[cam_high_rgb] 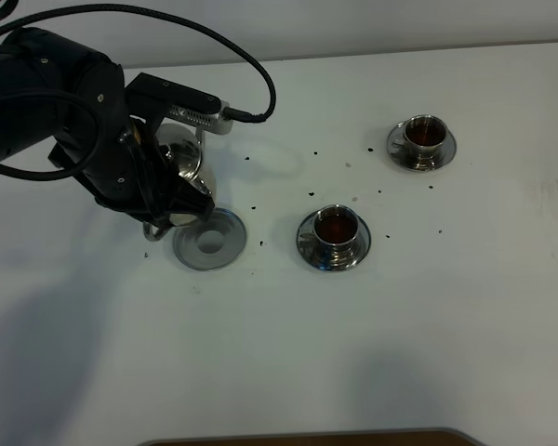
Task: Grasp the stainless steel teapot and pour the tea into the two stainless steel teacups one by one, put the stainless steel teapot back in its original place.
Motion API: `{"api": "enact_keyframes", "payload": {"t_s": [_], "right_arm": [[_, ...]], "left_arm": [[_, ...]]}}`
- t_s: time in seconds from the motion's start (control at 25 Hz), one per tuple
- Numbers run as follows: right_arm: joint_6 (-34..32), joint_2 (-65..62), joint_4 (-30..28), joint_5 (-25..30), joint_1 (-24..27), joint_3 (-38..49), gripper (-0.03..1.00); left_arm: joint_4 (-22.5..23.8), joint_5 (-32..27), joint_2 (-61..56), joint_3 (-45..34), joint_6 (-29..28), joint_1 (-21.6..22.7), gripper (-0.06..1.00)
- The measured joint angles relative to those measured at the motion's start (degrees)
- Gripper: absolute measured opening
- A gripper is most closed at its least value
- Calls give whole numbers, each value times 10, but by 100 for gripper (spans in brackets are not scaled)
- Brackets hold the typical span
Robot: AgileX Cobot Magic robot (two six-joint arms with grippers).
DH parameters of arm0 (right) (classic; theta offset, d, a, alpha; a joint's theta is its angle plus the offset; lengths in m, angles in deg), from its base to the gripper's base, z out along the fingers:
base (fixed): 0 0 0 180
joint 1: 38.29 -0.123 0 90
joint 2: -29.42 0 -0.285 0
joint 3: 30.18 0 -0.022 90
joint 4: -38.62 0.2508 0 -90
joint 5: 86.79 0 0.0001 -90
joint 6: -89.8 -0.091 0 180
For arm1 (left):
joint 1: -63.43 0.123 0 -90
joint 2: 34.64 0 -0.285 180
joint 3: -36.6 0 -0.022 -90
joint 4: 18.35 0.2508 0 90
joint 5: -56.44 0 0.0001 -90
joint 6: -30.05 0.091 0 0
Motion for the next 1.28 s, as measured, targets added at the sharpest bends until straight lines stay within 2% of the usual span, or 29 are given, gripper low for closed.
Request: {"api": "enact_keyframes", "payload": {"t_s": [0.2,0.28,0.72,1.28], "right_arm": [[0,0,0,0,0,0,24],[0,0,0,0,0,0,24],[0,0,0,0,0,0,24],[0,0,0,0,0,0,24]], "left_arm": [[-61,-4,18,1,-29,0,24],[-72,-2,37,1,-38,0,24],[-74,20,54,1,-115,0,24],[-66,39,82,1,-125,-15,24]]}}
